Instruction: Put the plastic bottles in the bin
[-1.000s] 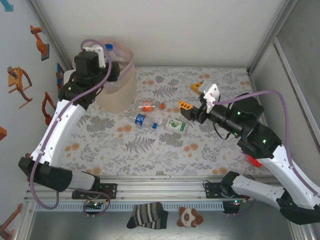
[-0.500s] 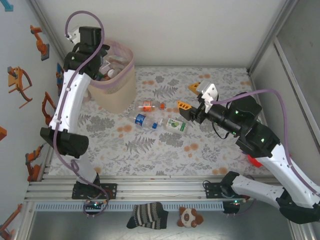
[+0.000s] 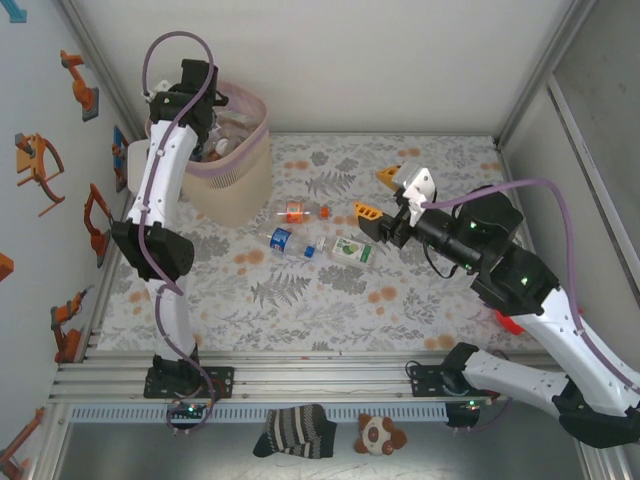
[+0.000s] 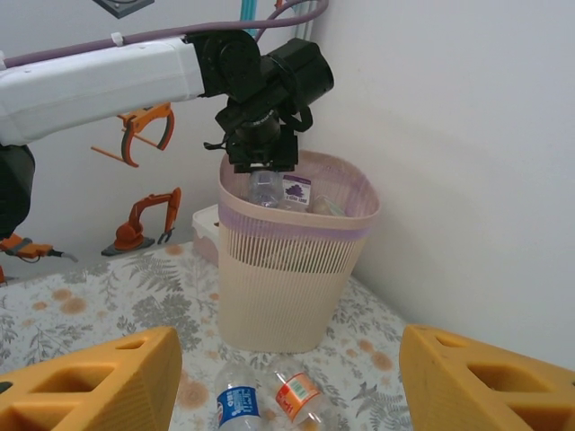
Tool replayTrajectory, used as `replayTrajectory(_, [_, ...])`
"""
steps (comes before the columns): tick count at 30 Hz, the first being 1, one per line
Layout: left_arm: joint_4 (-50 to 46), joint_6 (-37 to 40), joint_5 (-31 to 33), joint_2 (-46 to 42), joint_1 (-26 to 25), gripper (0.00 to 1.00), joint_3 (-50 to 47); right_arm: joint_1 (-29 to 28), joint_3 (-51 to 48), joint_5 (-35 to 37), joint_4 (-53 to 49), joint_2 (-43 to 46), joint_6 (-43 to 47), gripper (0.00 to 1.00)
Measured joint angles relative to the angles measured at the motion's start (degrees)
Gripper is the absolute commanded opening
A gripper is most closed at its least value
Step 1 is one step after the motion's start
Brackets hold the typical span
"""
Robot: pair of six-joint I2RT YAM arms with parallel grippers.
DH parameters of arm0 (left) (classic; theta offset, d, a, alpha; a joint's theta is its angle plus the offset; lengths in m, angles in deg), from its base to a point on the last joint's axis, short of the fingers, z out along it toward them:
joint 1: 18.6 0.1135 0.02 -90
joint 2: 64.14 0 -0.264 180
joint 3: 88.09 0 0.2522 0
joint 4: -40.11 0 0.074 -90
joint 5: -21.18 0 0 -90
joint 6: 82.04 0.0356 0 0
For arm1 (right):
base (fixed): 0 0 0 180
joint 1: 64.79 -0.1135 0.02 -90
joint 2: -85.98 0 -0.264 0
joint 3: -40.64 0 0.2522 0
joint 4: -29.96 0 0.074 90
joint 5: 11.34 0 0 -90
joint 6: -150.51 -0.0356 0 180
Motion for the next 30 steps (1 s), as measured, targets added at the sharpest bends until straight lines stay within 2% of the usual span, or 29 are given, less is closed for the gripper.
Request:
replayTrajectory(4, [-2.4, -2.9, -0.3, 0.5, 0.6, 0.35, 0.0, 0.0, 0.0, 0.1, 0.0, 0.4, 0.0, 0.65])
replayTrajectory(9, [-2.9, -4.0, 0.0, 0.1, 0.6, 0.59, 1.0, 0.0, 0.0, 0.2, 0.0, 0.8, 0.0, 0.64])
replayTrajectory(13, [-2.6, -3.7, 0.4, -1.3, 0.6, 0.67, 1.4, 0.0, 0.0, 0.2, 0.0, 0.9, 0.0, 0.65])
replayTrajectory(16, [-2.1, -3.4, 0.7, -3.1, 0.5, 0.68, 1.5, 0.0, -0.2, 0.2, 0.0, 0.9, 0.0, 0.65])
replayTrajectory(18, [-1.9, -3.2, 0.9, -4.6, 0.6, 0.63, 1.6, 0.0, -0.5, 0.2, 0.0, 0.9, 0.0, 0.65])
replayTrajectory(24, [3.0, 2.5, -1.0, -7.7, 0.6, 0.25, 1.6, 0.0, -0.7, 0.2, 0.0, 1.0, 0.0, 0.64])
replayTrajectory(30, [6.9, 8.1, -5.0, -7.3, 0.6, 0.04, 1.6, 0.0, -1.2, 0.2, 0.0, 1.5, 0.0, 0.65])
